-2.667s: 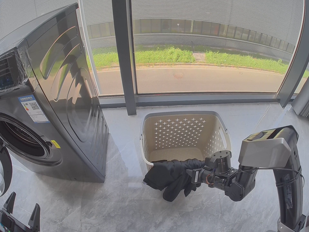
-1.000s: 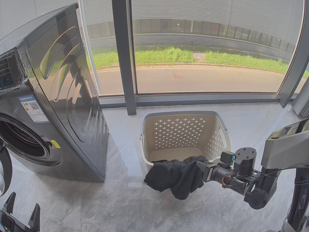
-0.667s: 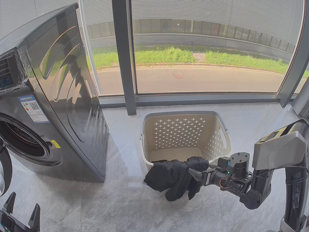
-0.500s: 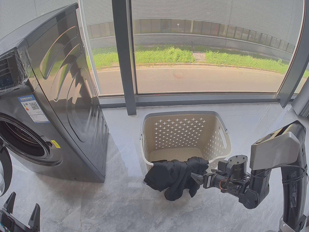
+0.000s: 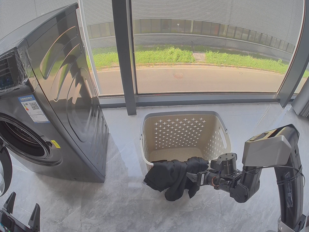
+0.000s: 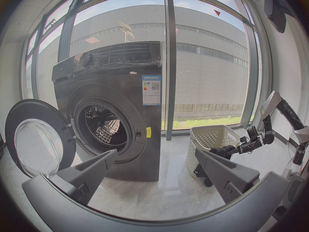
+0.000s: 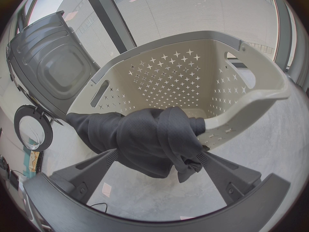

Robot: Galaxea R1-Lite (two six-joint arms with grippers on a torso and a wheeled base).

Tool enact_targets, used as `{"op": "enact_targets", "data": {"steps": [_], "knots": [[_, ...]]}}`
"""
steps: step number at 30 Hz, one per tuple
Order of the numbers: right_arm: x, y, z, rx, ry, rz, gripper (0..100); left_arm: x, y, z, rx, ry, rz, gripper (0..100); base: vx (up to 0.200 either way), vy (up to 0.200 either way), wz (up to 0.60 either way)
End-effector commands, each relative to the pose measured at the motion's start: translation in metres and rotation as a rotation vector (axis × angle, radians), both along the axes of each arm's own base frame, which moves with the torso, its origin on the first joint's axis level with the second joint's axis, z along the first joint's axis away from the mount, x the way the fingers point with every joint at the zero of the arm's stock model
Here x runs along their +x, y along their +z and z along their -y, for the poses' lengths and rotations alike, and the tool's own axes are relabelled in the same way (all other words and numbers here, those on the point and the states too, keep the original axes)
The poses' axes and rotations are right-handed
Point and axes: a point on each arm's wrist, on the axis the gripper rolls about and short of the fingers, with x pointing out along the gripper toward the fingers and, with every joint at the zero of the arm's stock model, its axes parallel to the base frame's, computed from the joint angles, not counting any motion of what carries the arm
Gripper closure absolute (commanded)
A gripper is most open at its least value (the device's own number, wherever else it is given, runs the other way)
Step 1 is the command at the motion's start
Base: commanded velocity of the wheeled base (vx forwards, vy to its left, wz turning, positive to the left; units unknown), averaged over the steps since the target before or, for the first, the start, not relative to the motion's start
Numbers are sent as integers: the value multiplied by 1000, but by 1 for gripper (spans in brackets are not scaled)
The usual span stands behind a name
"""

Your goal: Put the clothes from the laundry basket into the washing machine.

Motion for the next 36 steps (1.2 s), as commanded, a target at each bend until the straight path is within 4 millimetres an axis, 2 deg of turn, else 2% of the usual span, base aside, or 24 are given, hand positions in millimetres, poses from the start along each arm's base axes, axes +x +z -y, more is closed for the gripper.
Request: {"op": "enact_targets", "data": {"steps": [1, 6, 7, 19, 26, 31, 36], "knots": [[9, -8, -5, 6, 1, 7, 0, 0, -4, 0, 0, 0, 3, 0, 0, 0, 0], [14, -8, -7, 18, -2, 20, 0, 0, -4, 0, 0, 0, 3, 0, 0, 0, 0], [14, -8, -8, 18, -1, 20, 100, 0, -4, 0, 0, 0, 1, 0, 0, 0, 0], [3, -2, -9, 30, 8, 20, 100, 0, -4, 0, 0, 0, 1, 0, 0, 0, 0], [-17, 34, -9, 84, 34, 113, 100, 0, -4, 0, -2, 0, 3, 0, 0, 0, 0], [-31, 53, -6, 117, 45, 177, 100, 0, -4, 0, -2, 0, 3, 0, 0, 0, 0], [-37, 72, -4, 144, 47, 218, 100, 0, -4, 0, -2, 0, 1, 0, 0, 0, 0]]}}
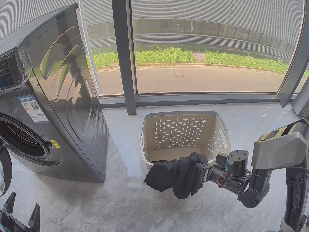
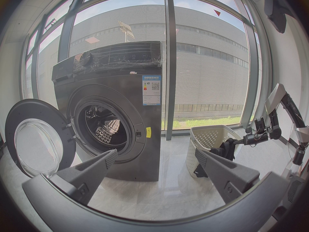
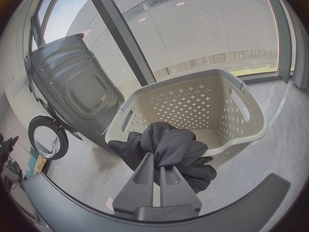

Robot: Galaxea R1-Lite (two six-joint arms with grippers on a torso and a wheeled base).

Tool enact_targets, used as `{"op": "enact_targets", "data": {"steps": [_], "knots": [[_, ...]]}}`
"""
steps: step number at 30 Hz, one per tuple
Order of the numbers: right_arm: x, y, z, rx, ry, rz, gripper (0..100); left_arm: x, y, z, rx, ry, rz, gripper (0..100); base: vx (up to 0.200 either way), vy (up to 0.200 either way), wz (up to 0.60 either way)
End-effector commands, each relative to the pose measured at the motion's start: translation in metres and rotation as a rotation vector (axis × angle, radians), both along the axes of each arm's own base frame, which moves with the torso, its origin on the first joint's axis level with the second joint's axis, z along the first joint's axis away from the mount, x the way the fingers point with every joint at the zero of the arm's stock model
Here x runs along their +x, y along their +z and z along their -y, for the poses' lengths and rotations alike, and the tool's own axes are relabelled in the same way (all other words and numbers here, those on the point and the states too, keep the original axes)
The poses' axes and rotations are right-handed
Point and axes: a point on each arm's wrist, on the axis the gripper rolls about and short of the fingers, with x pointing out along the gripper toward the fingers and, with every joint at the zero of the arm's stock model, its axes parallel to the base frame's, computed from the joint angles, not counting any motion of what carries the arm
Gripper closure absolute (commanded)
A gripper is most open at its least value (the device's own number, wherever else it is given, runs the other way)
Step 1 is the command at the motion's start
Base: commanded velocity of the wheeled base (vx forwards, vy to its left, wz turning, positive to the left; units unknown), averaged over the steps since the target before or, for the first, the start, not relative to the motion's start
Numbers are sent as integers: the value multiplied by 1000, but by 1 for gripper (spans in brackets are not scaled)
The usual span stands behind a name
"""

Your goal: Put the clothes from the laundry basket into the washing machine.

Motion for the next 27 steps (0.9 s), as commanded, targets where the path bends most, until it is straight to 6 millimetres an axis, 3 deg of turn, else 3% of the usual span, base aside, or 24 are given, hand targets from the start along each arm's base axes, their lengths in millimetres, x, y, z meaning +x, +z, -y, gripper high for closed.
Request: {"op": "enact_targets", "data": {"steps": [1, 7, 14, 15, 17, 20, 27], "knots": [[-7, 25, 3, 31, 4, 52, 100, 0, -4, 0, 0, 0, 1, 0, 0, 0, 0], [-9, 43, 3, 60, 3, 99, 100, 0, -4, 0, 0, 0, 3, 0, 0, 0, 0], [-19, 78, 1, 103, 8, 201, 100, 0, -4, 0, 0, 0, 3, 0, 0, 0, 0], [-23, 93, 1, 124, 8, 249, 100, 0, -4, 0, 0, 0, 1, 0, 0, 0, 0], [-25, 100, 1, 132, 10, 269, 100, 0, -4, 0, 0, 0, 3, 0, 0, 0, 0], [-37, 129, 4, 160, 25, 363, 100, 0, -4, 0, 0, 0, 3, 0, 0, 0, 0], [-61, 159, 15, 115, 46, 499, 100, 0, -4, 0, 0, 0, 1, 0, 0, 0, 0]]}}
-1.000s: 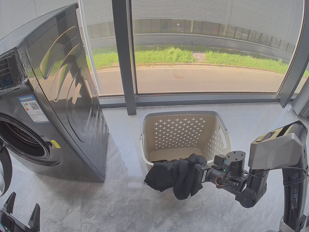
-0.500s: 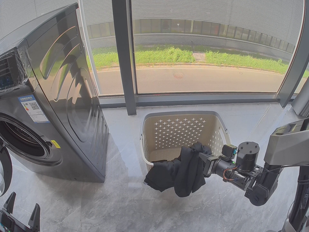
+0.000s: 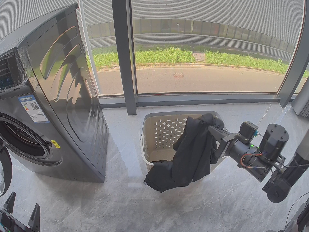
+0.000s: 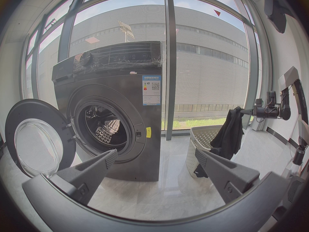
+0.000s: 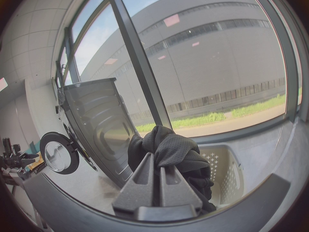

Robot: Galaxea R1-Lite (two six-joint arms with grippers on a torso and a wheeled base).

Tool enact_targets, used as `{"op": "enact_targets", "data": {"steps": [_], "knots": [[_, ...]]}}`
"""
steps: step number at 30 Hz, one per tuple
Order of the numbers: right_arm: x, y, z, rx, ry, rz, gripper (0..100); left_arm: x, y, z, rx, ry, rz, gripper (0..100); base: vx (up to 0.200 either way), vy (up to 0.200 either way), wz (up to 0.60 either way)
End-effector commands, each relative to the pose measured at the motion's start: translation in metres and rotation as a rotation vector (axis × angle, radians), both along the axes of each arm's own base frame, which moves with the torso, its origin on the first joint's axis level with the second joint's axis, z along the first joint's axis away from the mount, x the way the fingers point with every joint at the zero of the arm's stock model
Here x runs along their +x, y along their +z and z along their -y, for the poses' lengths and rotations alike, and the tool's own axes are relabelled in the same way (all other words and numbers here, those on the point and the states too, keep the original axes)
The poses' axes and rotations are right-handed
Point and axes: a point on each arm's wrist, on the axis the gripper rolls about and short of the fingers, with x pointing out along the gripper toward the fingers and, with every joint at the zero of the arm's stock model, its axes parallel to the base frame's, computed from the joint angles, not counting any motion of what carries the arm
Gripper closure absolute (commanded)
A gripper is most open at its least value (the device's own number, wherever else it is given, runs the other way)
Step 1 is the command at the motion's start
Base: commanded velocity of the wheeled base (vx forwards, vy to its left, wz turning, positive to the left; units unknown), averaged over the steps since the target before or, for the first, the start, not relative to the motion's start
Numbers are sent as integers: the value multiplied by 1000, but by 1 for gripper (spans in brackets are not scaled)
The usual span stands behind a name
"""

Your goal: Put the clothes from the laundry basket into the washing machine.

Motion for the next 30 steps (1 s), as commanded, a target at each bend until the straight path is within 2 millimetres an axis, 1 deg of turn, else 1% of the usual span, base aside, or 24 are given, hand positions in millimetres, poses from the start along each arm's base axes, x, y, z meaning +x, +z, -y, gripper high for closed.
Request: {"op": "enact_targets", "data": {"steps": [1, 4, 5, 6, 10, 16, 25, 30], "knots": [[-24, 34, 9, 12, 10, 131, 100, 0, -5, 0, 0, 0, 1, 0, 0, 0, 0], [-31, 47, 14, 18, 6, 181, 100, 0, -5, 0, -2, 0, 1, 0, 0, 0, 0], [-31, 47, 14, 18, 6, 181, 100, 0, -5, 0, -2, 0, 1, 0, 0, 0, 0], [-35, 54, 16, 23, 6, 195, 100, 0, -5, 0, -2, 0, 1, 0, 0, 0, 0], [-42, 60, 16, 20, 21, 192, 100, 0, -5, 0, -2, -1, 1, 0, 0, 0, 0], [-41, 62, 19, -28, -34, 220, 100, 0, -5, 0, -3, -1, 1, 0, 0, 0, 0], [-38, 59, 20, -46, -131, 182, 100, 0, -5, 0, -6, -3, 1, 0, 0, 0, 0], [-39, 59, 19, -46, -140, 178, 100, 0, -5, 0, -6, -3, 1, 0, 0, 0, 0]]}}
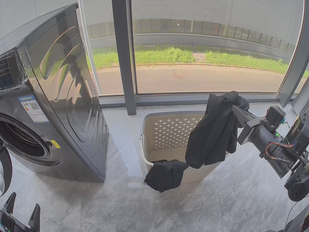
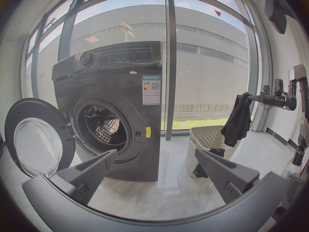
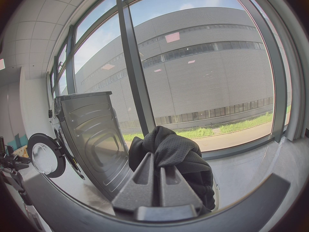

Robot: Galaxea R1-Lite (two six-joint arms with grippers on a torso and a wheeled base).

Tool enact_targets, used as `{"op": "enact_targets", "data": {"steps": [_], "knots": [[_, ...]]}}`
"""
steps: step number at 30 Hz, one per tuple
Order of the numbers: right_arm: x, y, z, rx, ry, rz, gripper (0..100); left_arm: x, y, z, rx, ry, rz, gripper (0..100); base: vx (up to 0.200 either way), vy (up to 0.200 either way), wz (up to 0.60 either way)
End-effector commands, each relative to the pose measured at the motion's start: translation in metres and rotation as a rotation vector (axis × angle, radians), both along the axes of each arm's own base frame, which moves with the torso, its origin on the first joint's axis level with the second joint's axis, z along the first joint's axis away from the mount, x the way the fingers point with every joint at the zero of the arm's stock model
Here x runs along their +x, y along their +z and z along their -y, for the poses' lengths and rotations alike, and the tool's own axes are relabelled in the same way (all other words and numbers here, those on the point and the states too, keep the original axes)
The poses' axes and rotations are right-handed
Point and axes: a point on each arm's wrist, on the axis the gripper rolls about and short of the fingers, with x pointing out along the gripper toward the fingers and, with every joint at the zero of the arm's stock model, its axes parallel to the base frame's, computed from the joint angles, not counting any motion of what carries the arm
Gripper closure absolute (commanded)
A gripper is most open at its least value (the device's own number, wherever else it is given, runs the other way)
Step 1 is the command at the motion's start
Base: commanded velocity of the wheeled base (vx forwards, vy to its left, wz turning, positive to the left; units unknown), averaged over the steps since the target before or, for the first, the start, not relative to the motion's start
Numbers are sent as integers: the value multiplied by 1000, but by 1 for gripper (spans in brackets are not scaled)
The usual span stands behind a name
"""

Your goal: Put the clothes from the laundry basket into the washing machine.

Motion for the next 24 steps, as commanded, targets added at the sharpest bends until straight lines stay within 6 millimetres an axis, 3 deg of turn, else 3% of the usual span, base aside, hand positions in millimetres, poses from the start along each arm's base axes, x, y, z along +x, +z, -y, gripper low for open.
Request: {"op": "enact_targets", "data": {"steps": [1, 6, 12, 21, 24], "knots": [[-1, 1, -2, 5, 10, 4, 100, 0, -4, 0, 0, 1, 2, 0, 0, 0, 0], [-2, 2, -3, 7, 15, 8, 100, 0, -4, 0, -2, 0, 2, 0, 0, 0, 0], [-3, 1, -3, 4, 18, 5, 100, 0, -4, 0, -3, -2, 2, 0, -200, 0, 0], [-4, 0, -2, 4, 24, 4, 100, 0, -4, 0, -5, -2, 2, 0, 0, 0, 0], [-4, 1, -2, 4, 27, 5, 100, 0, -4, 0, -6, -4, 2, 0, 0, 200, 0]]}}
